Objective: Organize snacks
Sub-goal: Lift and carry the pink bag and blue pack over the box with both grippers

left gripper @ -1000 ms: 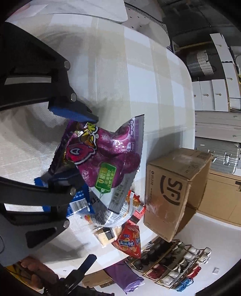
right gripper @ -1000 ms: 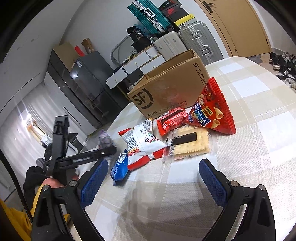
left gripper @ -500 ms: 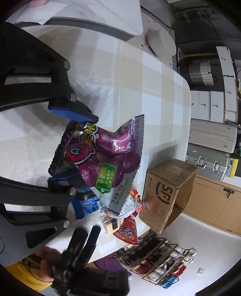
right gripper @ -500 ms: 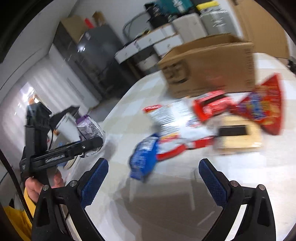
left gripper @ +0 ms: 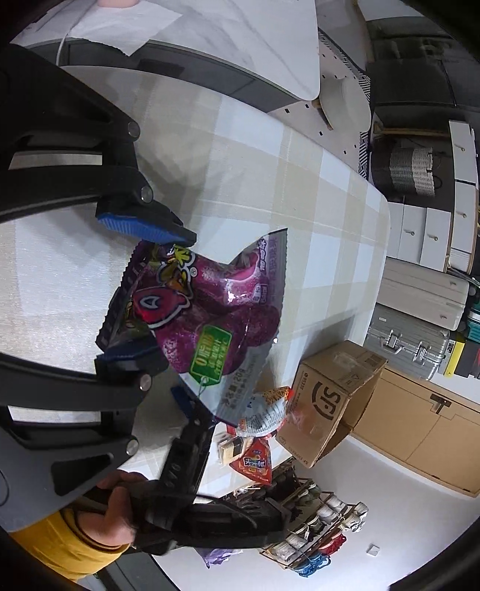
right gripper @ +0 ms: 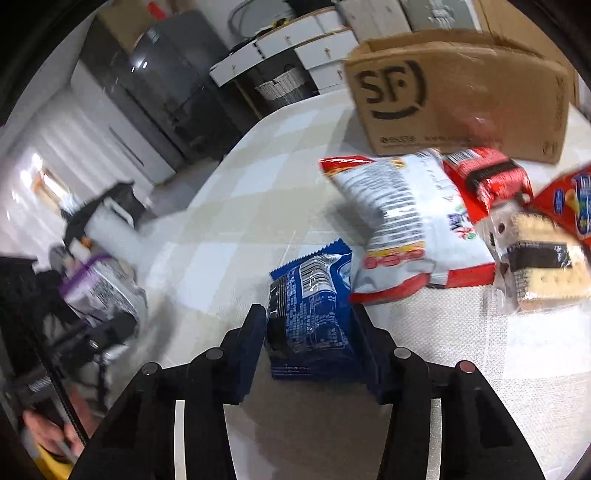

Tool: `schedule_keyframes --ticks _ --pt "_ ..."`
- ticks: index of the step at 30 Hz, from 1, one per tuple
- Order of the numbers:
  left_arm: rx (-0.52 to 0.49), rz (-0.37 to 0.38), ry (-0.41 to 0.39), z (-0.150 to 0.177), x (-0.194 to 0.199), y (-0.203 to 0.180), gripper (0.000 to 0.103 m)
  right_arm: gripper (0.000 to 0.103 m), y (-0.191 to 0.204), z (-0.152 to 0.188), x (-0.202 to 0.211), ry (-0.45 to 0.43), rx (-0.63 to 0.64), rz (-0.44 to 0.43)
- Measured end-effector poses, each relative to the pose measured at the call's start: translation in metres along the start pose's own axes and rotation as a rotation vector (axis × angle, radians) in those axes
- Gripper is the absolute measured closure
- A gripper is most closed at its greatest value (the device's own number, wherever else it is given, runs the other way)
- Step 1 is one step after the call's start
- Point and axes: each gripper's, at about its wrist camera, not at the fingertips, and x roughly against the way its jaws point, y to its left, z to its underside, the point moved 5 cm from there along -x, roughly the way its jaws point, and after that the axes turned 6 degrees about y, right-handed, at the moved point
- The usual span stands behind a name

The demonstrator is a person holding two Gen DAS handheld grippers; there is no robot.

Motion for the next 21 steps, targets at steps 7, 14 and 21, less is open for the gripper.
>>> schedule_keyframes --ticks 7,14,21 --pt "-0.007 0.001 -0.006 0.008 0.008 -0.006 0.059 0.060 0.024 0.013 -0.001 -0.022 0.147 0.076" --pt "-0.011 -0.007 -0.024 0.015 0.022 -0.017 0.059 0.061 0.019 0.021 0.020 -0.046 0.050 -0.071" --pt "-0.045 -0.019 -0.038 0.018 0.032 -0.040 0.059 0.061 -0.003 0.032 0.057 -0.110 -0.100 -0.243"
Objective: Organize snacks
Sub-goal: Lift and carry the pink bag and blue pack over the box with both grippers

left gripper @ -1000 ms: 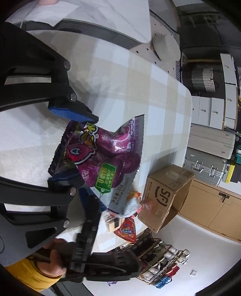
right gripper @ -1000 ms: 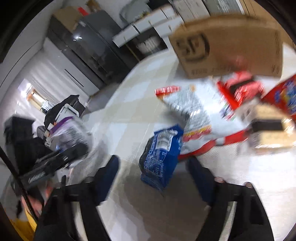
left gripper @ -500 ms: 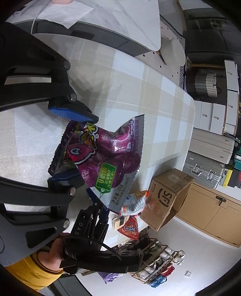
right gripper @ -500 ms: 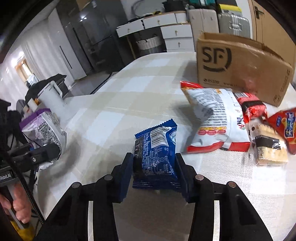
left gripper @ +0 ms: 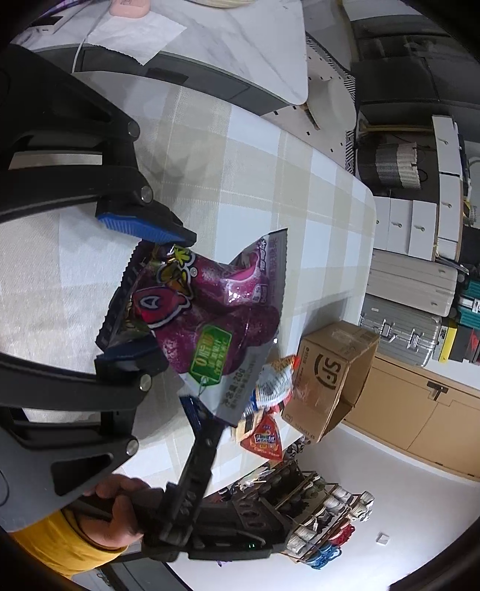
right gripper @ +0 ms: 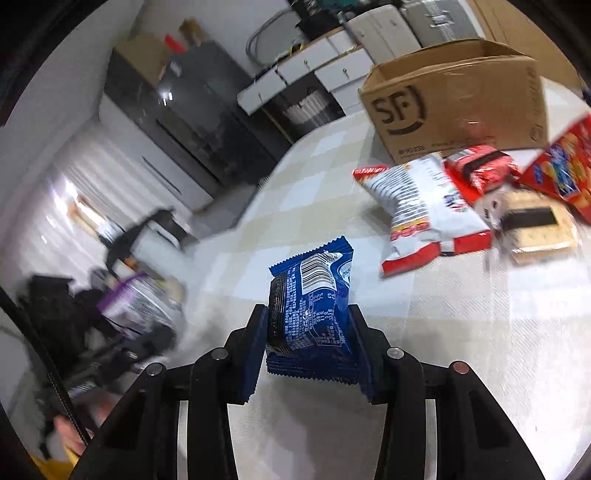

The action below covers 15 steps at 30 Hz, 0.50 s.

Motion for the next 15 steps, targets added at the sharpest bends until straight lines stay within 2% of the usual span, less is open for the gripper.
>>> schedule_keyframes --ticks 9,15 --pt "-0.050 -0.006 0.000 -0.001 0.001 -0.035 0.059 0.061 -0.001 -0.001 0.079 -0.158 0.013 -0.073" --pt "-0.073 0.000 -0.007 0.000 0.003 -0.052 0.059 0.061 0.002 0.002 0.118 -0.230 0.043 -0.116"
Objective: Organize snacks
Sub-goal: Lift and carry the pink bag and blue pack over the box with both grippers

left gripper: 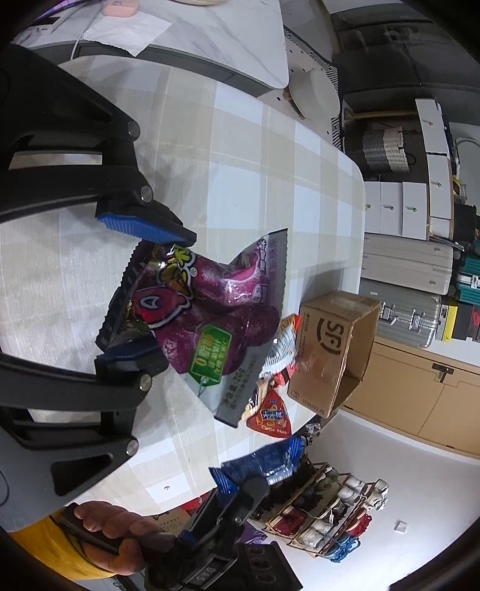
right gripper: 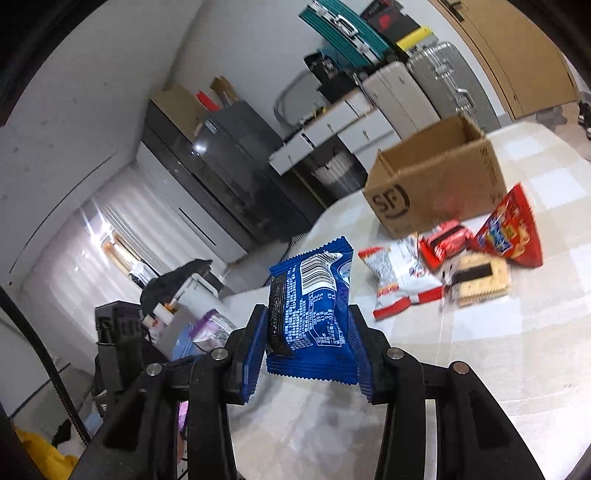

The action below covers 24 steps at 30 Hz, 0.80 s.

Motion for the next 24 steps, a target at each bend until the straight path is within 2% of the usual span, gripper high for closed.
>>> schedule_keyframes --ticks 7,24 --pt "-0.027 0.026 -0.020 -0.007 0.005 -0.010 0.059 0.061 0.004 -0.003 0.029 -0.049 0.021 0.003" --pt "-0.032 0.065 -0.053 -0.012 0.013 0.000 0.059 0.061 0.025 -0.016 0.019 -0.084 0.063 -0.025"
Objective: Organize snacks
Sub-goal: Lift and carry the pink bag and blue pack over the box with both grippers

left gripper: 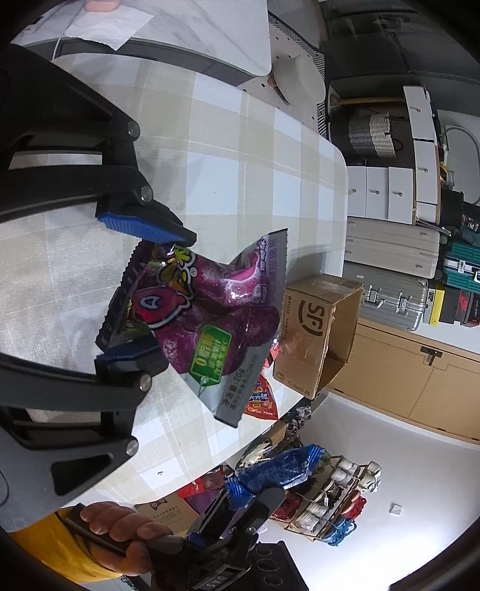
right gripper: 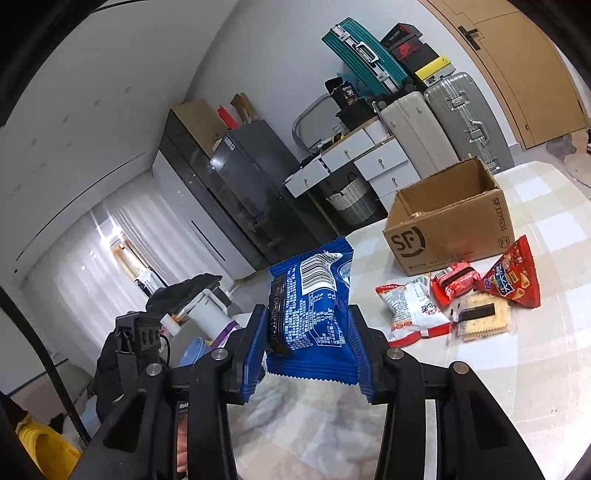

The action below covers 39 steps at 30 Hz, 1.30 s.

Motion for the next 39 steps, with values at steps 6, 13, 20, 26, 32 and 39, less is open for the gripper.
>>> schedule_keyframes --ticks 6,13,20,26,32,39 --pt "-0.002 0.017 -0.010 -0.014 -0.002 -0.002 0.059 0.061 -0.002 -0.004 -0.002 -0.001 -0.002 0.006" --pt "-0.005 0.004 -0.014 -0.037 -0.008 -0.004 0.059 0.061 -0.014 -0.018 0.001 -0.025 -0.017 -0.002" --pt "-0.038 -0.025 -0.019 -0.068 -0.019 -0.013 0.059 0.061 -0.022 -0.041 0.004 -0.039 0.019 0.032" --pt "-0.065 -0.055 -0.041 -0.102 -0.024 -0.021 0.059 0.061 -0.024 -0.071 0.004 -0.050 0.070 0.039" --pt "-0.084 -0.051 -0.051 -0.137 -0.029 -0.036 0.059 0.061 -0.025 -0.113 0.002 -0.083 0.099 0.019" --pt "-0.117 -0.057 -0.063 -0.182 -0.041 -0.058 0.059 0.061 -0.033 -0.163 -0.005 -0.103 0.116 0.056"
